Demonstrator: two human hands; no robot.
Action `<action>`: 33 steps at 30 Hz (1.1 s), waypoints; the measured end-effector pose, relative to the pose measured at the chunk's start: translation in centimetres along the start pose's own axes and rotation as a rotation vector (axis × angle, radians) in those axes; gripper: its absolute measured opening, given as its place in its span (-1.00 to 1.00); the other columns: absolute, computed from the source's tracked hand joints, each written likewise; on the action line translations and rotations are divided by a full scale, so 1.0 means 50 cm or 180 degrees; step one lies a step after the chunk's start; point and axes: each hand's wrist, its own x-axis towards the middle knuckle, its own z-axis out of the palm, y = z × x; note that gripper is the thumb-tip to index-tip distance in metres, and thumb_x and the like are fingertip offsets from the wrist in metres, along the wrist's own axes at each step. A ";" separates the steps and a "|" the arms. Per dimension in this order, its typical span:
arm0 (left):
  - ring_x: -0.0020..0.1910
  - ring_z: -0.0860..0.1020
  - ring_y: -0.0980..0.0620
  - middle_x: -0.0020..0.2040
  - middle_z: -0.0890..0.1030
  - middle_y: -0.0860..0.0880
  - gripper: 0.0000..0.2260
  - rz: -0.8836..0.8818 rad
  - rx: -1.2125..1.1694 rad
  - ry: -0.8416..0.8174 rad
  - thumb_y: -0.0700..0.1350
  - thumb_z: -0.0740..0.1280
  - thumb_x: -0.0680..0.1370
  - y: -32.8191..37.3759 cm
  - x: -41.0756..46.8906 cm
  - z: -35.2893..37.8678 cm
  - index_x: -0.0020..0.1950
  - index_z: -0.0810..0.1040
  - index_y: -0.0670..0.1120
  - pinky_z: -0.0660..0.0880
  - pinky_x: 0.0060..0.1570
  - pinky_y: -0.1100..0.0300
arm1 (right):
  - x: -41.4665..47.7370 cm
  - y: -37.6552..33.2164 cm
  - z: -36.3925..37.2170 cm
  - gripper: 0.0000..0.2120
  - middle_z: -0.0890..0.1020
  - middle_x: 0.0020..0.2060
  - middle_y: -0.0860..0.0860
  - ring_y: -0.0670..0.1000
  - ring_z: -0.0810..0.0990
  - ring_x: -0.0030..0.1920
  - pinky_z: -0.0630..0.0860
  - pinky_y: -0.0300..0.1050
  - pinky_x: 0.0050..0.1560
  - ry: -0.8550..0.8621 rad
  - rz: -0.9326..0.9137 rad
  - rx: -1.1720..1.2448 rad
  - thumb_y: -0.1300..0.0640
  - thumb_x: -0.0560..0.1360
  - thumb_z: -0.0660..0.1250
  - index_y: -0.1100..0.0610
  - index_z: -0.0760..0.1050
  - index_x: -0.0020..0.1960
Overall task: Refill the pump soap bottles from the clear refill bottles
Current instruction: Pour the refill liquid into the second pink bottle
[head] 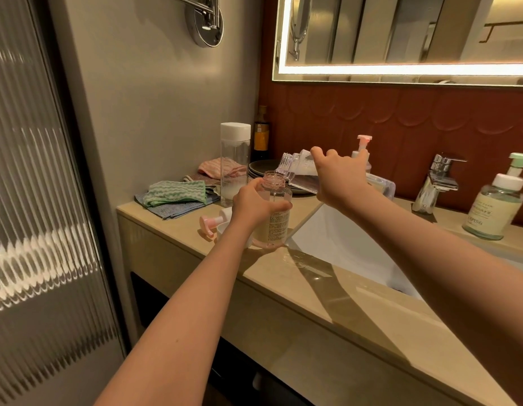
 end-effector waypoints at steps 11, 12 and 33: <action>0.37 0.33 -0.11 0.42 0.36 -0.08 -0.21 -0.0003 0.0008 0.0015 -0.01 0.52 0.34 -0.002 0.001 0.001 0.47 0.23 -0.10 0.36 0.26 0.00 | -0.002 0.000 -0.001 -0.40 0.52 0.12 0.11 0.14 0.56 0.07 0.09 0.29 0.35 0.0018 -0.0006 -0.0014 0.22 0.45 0.35 0.14 0.18 0.42; 0.37 0.34 -0.10 0.42 0.36 -0.08 -0.21 -0.0001 -0.0002 0.0023 -0.02 0.52 0.34 -0.001 0.001 0.001 0.47 0.23 -0.11 0.37 0.25 0.01 | -0.002 0.000 -0.002 -0.41 0.52 0.12 0.11 0.15 0.56 0.07 0.08 0.29 0.35 0.0029 -0.0009 -0.0019 0.23 0.45 0.34 0.14 0.18 0.41; 0.36 0.34 -0.11 0.41 0.37 -0.07 -0.24 -0.0025 -0.0019 0.0017 -0.02 0.51 0.36 0.001 0.000 0.001 0.47 0.24 -0.09 0.39 0.23 0.00 | 0.000 -0.003 0.001 -0.42 0.52 0.11 0.11 0.15 0.56 0.06 0.07 0.29 0.35 0.0071 -0.0003 -0.0043 0.24 0.45 0.34 0.15 0.20 0.40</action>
